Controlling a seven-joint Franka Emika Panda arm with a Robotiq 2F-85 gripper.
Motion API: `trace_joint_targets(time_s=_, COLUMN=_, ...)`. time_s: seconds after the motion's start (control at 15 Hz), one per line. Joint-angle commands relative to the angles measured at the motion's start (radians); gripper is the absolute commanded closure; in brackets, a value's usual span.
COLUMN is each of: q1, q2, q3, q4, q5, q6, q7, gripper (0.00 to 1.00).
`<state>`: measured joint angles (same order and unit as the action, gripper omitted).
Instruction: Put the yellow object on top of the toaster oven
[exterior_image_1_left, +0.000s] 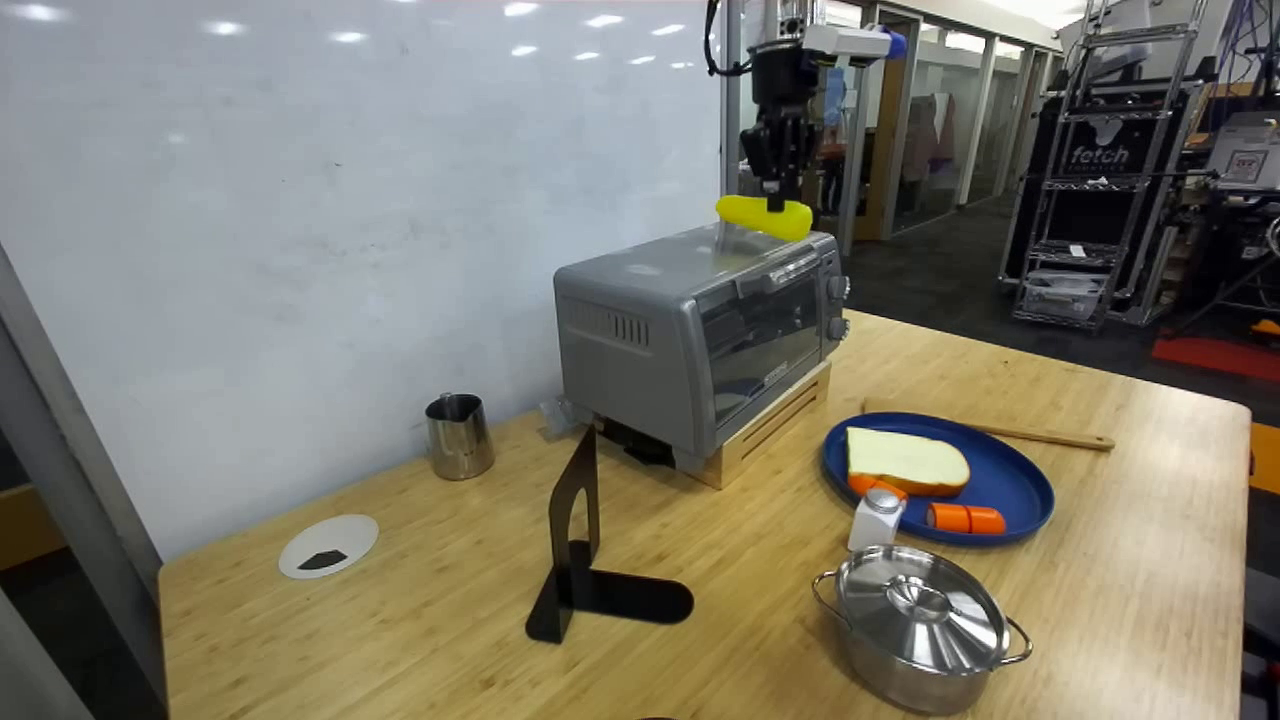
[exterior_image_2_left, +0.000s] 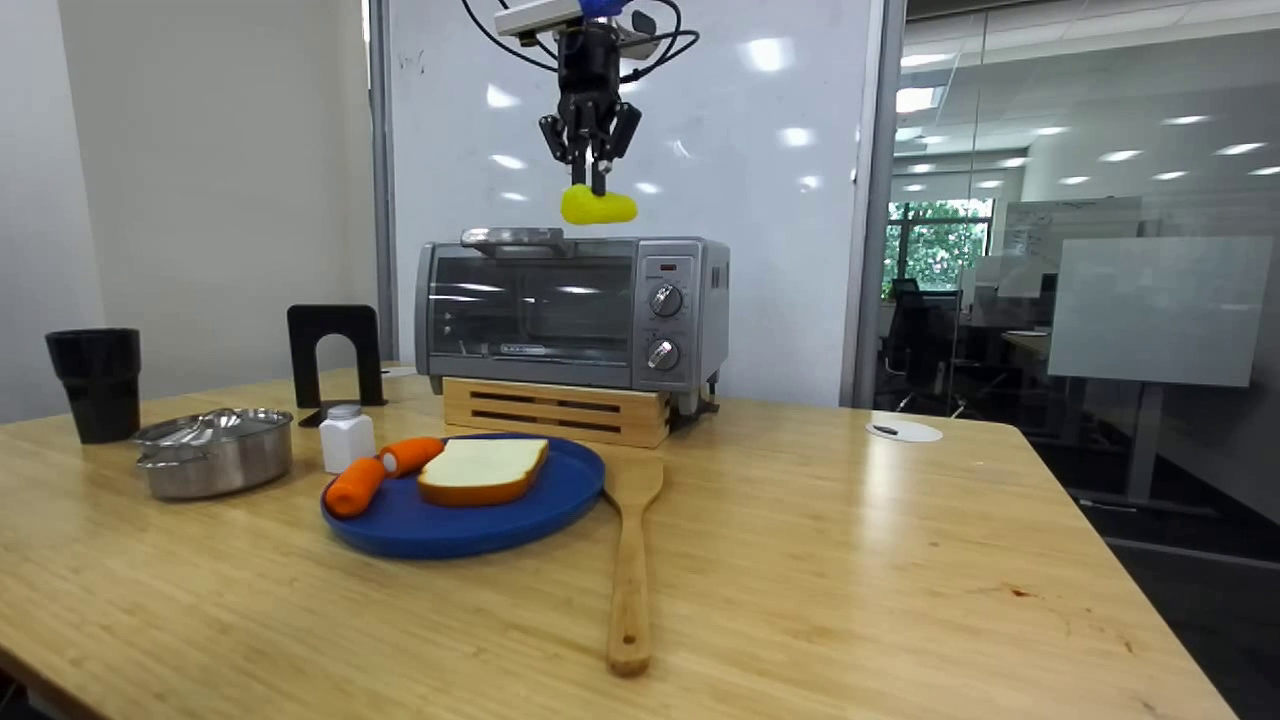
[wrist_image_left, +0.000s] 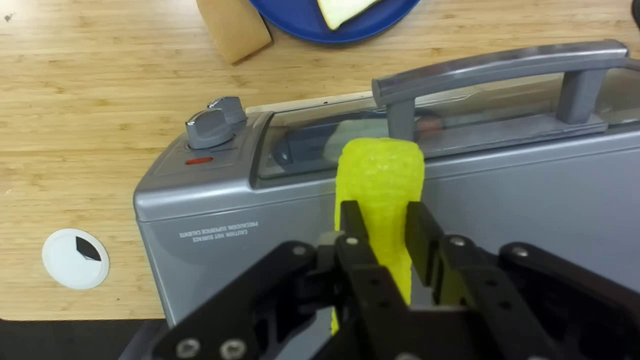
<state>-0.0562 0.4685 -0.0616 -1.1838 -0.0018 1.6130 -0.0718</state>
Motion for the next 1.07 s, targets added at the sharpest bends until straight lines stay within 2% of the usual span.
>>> trace_joint_targets(time_s=0.0, q1=-0.014, q2=0.053, q3=0.009, q4=0.068, q5=0.025, q6=-0.019, q7=-0.028, gripper=0.93)
trace_joint_targets(time_s=0.2, q1=-0.014, q2=0.073, q3=0.010, q4=0.089, q5=0.027, q6=-0.026, q7=-0.032, gripper=0.93)
trace_joint_targets(time_s=0.27, q1=-0.015, q2=0.077, q3=0.011, q4=0.095, q5=0.029, q6=-0.030, q7=-0.035, gripper=0.49)
trace_joint_targets(time_s=0.4, q1=-0.012, q2=0.079, q3=0.012, q4=0.102, q5=0.026, q6=-0.035, q7=-0.035, gripper=0.42)
trace_joint_targets(time_s=0.73, q1=0.007, q2=0.057, q3=0.014, q4=0.105, q5=0.007, q6=-0.047, q7=-0.034, gripper=0.06)
trace_joint_targets(time_s=0.87, q1=0.034, q2=0.022, q3=0.010, q4=0.080, q5=-0.019, q6=-0.055, q7=-0.019, gripper=0.00)
trace_joint_targets(time_s=1.0, q1=0.067, q2=-0.037, q3=0.009, q4=0.024, q5=-0.048, q6=-0.052, q7=-0.014, gripper=0.00)
